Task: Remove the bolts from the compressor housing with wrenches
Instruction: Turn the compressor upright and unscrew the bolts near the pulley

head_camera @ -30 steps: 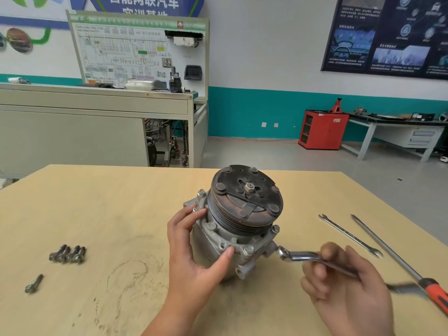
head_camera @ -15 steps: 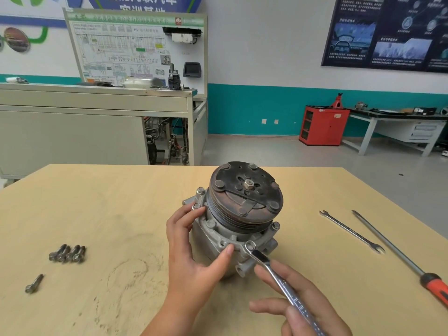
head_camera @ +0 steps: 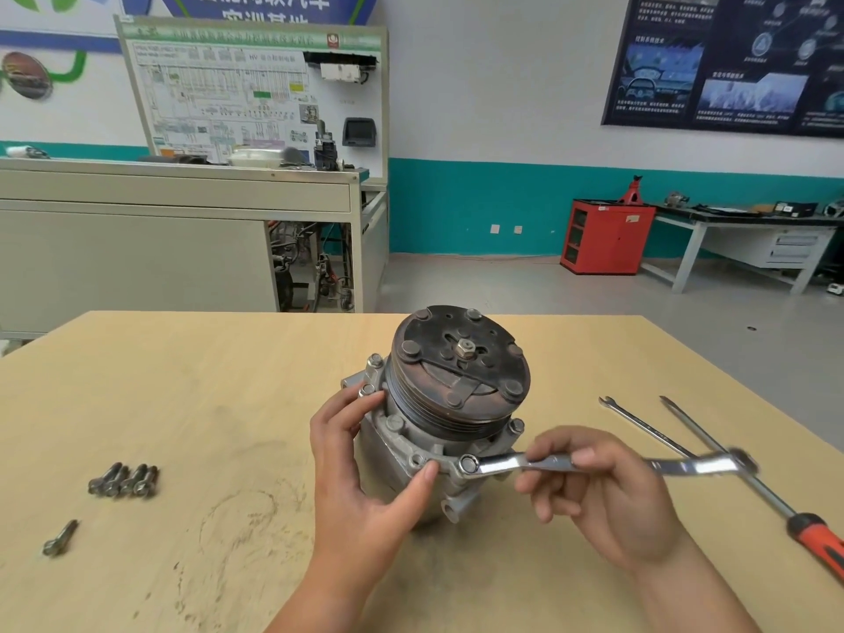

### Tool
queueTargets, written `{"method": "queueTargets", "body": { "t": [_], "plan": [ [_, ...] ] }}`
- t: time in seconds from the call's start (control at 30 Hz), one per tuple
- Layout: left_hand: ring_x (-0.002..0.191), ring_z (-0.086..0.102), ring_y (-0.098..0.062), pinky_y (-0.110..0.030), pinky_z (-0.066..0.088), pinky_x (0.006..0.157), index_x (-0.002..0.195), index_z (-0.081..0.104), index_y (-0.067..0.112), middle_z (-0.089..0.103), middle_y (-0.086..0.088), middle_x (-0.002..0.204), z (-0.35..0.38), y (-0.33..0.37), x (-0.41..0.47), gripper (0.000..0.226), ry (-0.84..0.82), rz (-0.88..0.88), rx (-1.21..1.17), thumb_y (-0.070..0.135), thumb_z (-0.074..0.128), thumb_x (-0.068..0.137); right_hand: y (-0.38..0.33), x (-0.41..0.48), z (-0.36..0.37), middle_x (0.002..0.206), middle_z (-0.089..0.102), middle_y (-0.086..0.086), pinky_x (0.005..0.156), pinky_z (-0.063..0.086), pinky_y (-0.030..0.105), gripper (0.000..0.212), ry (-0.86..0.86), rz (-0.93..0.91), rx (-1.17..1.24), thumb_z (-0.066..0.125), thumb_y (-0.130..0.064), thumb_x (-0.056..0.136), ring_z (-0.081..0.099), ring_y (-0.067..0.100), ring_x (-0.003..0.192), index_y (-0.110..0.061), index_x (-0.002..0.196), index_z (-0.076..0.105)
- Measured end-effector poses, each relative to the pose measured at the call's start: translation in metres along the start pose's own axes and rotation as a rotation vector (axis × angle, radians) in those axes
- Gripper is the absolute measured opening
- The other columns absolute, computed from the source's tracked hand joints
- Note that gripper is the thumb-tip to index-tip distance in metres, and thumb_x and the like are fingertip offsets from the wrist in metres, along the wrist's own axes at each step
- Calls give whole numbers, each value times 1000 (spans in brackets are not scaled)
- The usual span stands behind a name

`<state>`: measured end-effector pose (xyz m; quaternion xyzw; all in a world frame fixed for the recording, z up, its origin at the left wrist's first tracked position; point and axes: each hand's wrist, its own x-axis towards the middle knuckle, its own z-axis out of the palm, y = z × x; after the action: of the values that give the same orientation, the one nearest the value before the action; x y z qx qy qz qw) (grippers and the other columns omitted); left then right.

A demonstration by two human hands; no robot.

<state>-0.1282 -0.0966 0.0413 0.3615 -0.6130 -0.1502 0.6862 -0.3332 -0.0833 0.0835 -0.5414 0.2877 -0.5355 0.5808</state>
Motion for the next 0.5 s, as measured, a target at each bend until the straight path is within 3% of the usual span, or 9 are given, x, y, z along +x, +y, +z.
{"method": "queueTargets", "body": {
  "t": [0.13,0.2,0.23,0.3,0.4,0.47,0.5],
  "plan": [
    [132,41,-21,-45,37,109,119,46,54,43,9,131,1,1,-1,61,6,6,5,42,71,65,-4,17,-6,61,69,16,42,36,16,41,-123,88,90,78,-43,42,60,18,46,-10,67,74],
    [132,40,-21,-46,37,109,119,47,54,43,8,131,1,2,-1,61,5,1,3,42,71,65,-3,15,-6,63,68,18,46,36,19,38,-159,119,290,77,-39,50,61,20,50,-7,69,73],
    [133,40,-20,-46,37,109,119,47,54,43,9,131,1,2,0,61,3,-2,-1,42,71,65,-1,11,-5,70,68,22,52,34,23,36,-196,105,459,70,-34,64,62,22,59,0,79,71],
    [133,40,-19,-45,37,109,119,47,53,43,8,131,1,2,-1,60,2,-5,-5,41,71,65,2,-1,-3,97,65,28,63,28,30,38,-205,6,685,38,-18,89,63,29,83,8,107,59],
    [133,40,-18,-43,36,109,118,48,53,43,8,131,2,1,-1,59,4,-3,-12,40,71,66,1,-29,0,122,52,33,67,27,32,44,-45,-73,660,21,-11,96,58,38,101,8,129,43],
    [133,39,-19,-45,36,109,118,48,54,43,7,131,2,1,-1,59,6,-1,-15,39,71,66,5,-43,15,125,45,41,65,35,33,41,35,-83,687,33,-17,99,57,44,101,9,128,46],
    [134,39,-20,-46,36,109,118,48,54,43,7,131,3,0,-1,58,7,1,-17,39,71,66,12,-45,21,119,53,39,59,43,29,45,39,-142,587,57,-31,90,63,42,91,4,118,57]
  ]
}}
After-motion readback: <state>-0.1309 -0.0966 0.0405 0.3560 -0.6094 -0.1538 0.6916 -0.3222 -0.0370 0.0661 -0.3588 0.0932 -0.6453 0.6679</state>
